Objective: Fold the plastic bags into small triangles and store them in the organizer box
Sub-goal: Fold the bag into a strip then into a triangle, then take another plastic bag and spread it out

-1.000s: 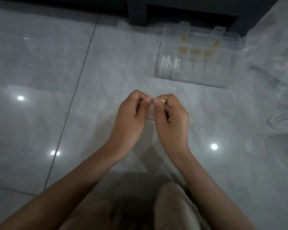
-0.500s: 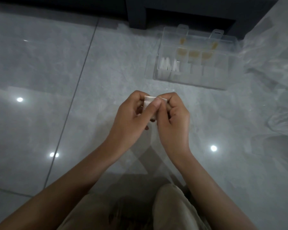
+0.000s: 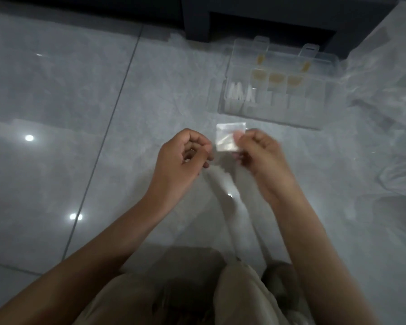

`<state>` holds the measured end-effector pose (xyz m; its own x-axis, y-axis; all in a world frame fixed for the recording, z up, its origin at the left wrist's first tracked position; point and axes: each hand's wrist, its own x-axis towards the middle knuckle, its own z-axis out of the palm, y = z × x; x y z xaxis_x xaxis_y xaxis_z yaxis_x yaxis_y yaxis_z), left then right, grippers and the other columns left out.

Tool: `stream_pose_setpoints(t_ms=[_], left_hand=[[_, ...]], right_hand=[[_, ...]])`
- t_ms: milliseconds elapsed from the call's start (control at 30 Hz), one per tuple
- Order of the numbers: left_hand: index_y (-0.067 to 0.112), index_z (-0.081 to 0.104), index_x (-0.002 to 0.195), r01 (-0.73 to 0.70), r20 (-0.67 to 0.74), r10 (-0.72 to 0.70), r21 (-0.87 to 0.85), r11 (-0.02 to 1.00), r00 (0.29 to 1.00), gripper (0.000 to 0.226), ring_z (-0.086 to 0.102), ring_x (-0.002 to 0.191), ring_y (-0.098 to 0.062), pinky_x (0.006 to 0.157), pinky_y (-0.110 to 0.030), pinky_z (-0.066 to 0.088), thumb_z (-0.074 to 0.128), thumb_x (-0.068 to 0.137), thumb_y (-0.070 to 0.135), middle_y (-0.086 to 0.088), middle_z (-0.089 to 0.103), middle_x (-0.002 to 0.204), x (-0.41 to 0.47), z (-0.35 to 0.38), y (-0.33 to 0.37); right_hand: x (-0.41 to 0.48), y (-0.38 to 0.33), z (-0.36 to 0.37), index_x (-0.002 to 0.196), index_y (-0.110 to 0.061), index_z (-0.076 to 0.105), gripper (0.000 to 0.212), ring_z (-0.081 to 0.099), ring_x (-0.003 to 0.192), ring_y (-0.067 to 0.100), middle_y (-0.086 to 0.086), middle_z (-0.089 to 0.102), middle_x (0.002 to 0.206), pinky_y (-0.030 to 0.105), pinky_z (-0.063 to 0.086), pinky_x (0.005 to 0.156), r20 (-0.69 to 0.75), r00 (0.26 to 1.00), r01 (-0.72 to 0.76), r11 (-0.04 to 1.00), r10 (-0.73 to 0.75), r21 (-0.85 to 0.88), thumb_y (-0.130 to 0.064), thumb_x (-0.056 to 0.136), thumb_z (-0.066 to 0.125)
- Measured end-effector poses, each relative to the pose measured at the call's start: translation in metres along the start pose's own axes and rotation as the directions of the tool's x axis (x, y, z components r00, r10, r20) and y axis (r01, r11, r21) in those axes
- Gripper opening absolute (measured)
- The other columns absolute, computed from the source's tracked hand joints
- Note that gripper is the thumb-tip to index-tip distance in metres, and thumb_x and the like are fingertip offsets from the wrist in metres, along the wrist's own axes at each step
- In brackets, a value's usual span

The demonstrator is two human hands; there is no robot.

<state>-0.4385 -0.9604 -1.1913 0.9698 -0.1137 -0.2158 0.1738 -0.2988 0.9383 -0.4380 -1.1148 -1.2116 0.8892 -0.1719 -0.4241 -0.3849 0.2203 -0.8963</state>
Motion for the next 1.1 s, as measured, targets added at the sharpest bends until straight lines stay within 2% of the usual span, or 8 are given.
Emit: stream_pose_setpoints(t_ms=[100, 233, 400, 600, 767, 900, 1033, 1100], left_hand=[[0.019, 0.063, 0.091, -0.022, 0.185, -0.02, 0.224, 0.974, 0.983, 0.013, 0.062, 0.074, -0.001, 0.064, -0.013, 0.046, 0.062, 0.089, 0.006, 0.001, 0.068, 0.086, 0.001, -0.004, -0.011], [0.021, 0.064, 0.103, -0.184, 0.336, 0.035, 0.423, 0.887, 0.941, 0.015, 0.059, 0.092, 0.003, 0.078, -0.015, 0.046, 0.063, 0.09, 0.015, 0.012, 0.066, 0.094, -0.004, -0.003, -0.019], [0.023, 0.064, 0.104, -0.251, 0.347, 0.095, 0.437, 0.864, 0.933, 0.016, 0.058, 0.093, 0.003, 0.081, -0.015, 0.046, 0.062, 0.089, 0.016, 0.014, 0.066, 0.096, -0.007, -0.002, -0.019], [0.021, 0.064, 0.102, -0.246, 0.316, 0.114, 0.417, 0.875, 0.942, 0.016, 0.058, 0.093, 0.002, 0.082, -0.018, 0.046, 0.063, 0.089, 0.012, 0.017, 0.065, 0.092, -0.004, -0.004, -0.014], [0.024, 0.064, 0.102, -0.242, 0.325, 0.11, 0.399, 0.884, 0.939, 0.015, 0.058, 0.094, 0.002, 0.084, -0.017, 0.046, 0.061, 0.09, 0.014, 0.019, 0.065, 0.093, -0.006, -0.003, -0.012], [0.029, 0.062, 0.1, -0.232, 0.333, 0.097, 0.396, 0.888, 0.938, 0.016, 0.057, 0.095, 0.005, 0.084, -0.015, 0.045, 0.061, 0.091, 0.016, 0.022, 0.063, 0.092, -0.009, -0.001, -0.011], [0.027, 0.063, 0.101, -0.255, 0.348, 0.114, 0.392, 0.884, 0.93, 0.016, 0.058, 0.096, 0.004, 0.084, -0.013, 0.045, 0.06, 0.091, 0.016, 0.02, 0.064, 0.093, -0.011, 0.002, -0.01], [0.026, 0.064, 0.102, -0.284, 0.37, 0.135, 0.385, 0.878, 0.919, 0.016, 0.058, 0.096, 0.004, 0.084, -0.011, 0.044, 0.06, 0.091, 0.015, 0.019, 0.065, 0.093, -0.011, 0.005, -0.009]], right_hand=[[0.037, -0.022, -0.014, 0.066, -0.022, 0.048, 0.03, 0.044, 0.051, 0.0, -0.006, 0.051, 0.058, 0.015, 0.037, 0.054, -0.223, 0.924, 0.226, 0.913, -0.312, -0.34, -0.013, 0.089, 0.065], [0.085, -0.041, -0.018, 0.069, -0.026, 0.044, 0.026, 0.048, 0.056, -0.002, -0.014, 0.049, 0.064, 0.012, 0.037, 0.057, -0.291, 0.798, 0.273, 0.747, -0.527, -0.606, -0.02, 0.088, 0.062], [0.114, -0.035, -0.021, 0.089, -0.016, 0.058, 0.007, 0.053, 0.073, 0.013, -0.003, 0.06, 0.081, 0.028, 0.036, 0.061, -0.204, 0.818, 0.112, 0.497, -0.538, -0.86, -0.023, 0.088, 0.057], [0.111, -0.03, -0.02, 0.098, -0.016, 0.064, 0.02, 0.052, 0.107, 0.02, 0.004, 0.056, 0.113, 0.025, 0.031, 0.071, -0.149, 0.823, 0.069, 0.356, -0.548, -0.932, -0.034, 0.09, 0.059], [0.098, -0.023, -0.021, 0.109, -0.016, 0.071, 0.033, 0.042, 0.122, 0.024, 0.007, 0.046, 0.132, 0.034, 0.035, 0.09, -0.036, 0.867, 0.045, 0.149, -0.497, -0.988, -0.034, 0.098, 0.044], [0.086, -0.018, -0.018, 0.111, -0.011, 0.069, 0.036, 0.041, 0.126, 0.025, 0.009, 0.045, 0.139, 0.035, 0.036, 0.093, -0.031, 0.859, 0.092, 0.214, -0.511, -0.973, -0.028, 0.097, 0.039], [0.065, -0.01, -0.036, 0.102, -0.008, 0.065, 0.027, 0.051, 0.115, 0.024, 0.012, 0.052, 0.125, 0.033, 0.036, 0.093, -0.097, 0.676, 0.286, 0.381, -0.731, -0.879, -0.015, 0.085, 0.045], [0.056, -0.003, -0.055, 0.104, -0.007, 0.063, 0.027, 0.051, 0.113, 0.027, 0.015, 0.051, 0.125, 0.032, 0.036, 0.093, -0.181, 0.639, 0.269, 0.438, -0.747, -0.858, -0.01, 0.081, 0.048]])
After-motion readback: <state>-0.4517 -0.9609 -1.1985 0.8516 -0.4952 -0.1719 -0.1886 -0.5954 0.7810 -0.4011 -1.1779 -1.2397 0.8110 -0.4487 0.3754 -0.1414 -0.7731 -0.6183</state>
